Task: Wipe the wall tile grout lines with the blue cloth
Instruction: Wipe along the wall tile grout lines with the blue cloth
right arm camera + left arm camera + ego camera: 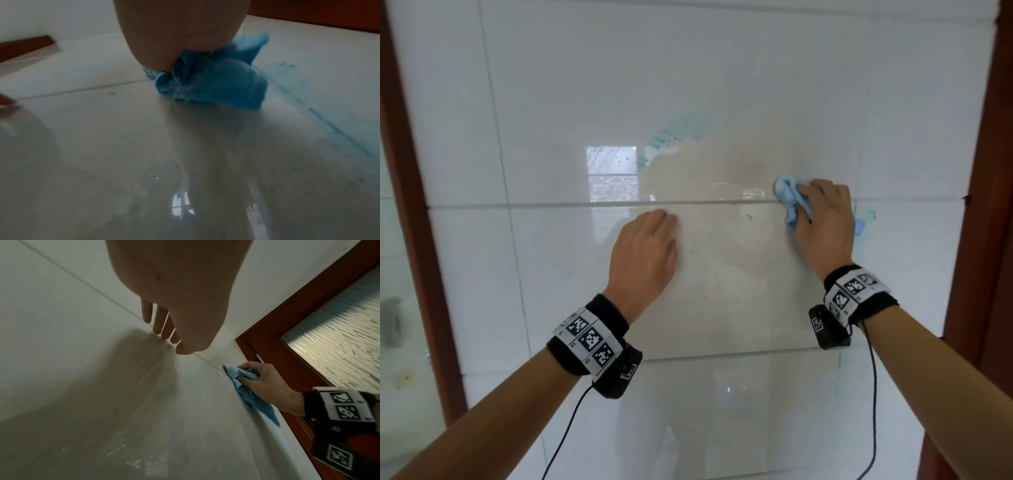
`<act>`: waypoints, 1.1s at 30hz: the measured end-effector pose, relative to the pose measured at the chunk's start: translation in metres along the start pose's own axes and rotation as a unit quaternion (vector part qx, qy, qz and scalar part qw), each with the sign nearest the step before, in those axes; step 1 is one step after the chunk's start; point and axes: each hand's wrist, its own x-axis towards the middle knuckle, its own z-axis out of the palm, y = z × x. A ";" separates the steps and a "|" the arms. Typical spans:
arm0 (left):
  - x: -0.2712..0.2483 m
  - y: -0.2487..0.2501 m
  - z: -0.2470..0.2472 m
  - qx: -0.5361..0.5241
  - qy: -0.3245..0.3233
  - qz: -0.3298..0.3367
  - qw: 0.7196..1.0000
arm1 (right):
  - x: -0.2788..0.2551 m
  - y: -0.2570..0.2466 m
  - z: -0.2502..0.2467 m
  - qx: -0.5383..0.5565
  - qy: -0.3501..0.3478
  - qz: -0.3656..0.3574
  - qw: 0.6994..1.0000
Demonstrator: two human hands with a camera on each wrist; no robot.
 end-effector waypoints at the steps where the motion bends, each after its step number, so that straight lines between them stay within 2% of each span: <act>1: -0.001 0.000 0.002 0.004 -0.001 -0.002 1.000 | -0.006 -0.004 0.004 0.002 -0.004 -0.022 1.000; 4: -0.002 0.001 0.005 0.012 0.002 -0.004 1.000 | -0.016 -0.022 0.016 -0.004 -0.019 -0.073 0.997; 8: -0.005 0.003 0.008 0.014 0.007 -0.005 1.000 | -0.015 -0.034 0.022 -0.012 -0.033 -0.060 0.998; 13: -0.005 0.007 0.008 0.033 -0.005 -0.009 0.999 | -0.010 -0.058 0.029 0.013 -0.057 -0.077 0.995; 18: 0.002 -0.003 0.000 0.008 0.009 0.003 1.000 | 0.013 -0.099 0.034 0.057 -0.115 -0.130 0.983; 22: 0.019 -0.021 -0.019 0.001 0.072 -0.021 0.997 | 0.075 -0.103 0.033 0.061 0.005 -0.010 0.998; 24: 0.033 -0.032 -0.029 0.005 0.086 -0.030 0.996 | 0.112 -0.094 0.035 0.062 0.064 0.039 0.995; 26: 0.047 -0.047 -0.035 0.016 0.086 -0.030 0.996 | 0.144 -0.083 0.040 0.075 0.090 0.078 0.990; 29: 0.071 -0.074 -0.042 0.048 0.079 -0.025 0.995 | 0.173 -0.080 0.046 0.095 0.114 0.091 0.985; 33: 0.091 -0.098 -0.046 0.051 0.098 -0.019 0.994 | 0.165 -0.092 0.060 0.101 0.130 0.099 0.981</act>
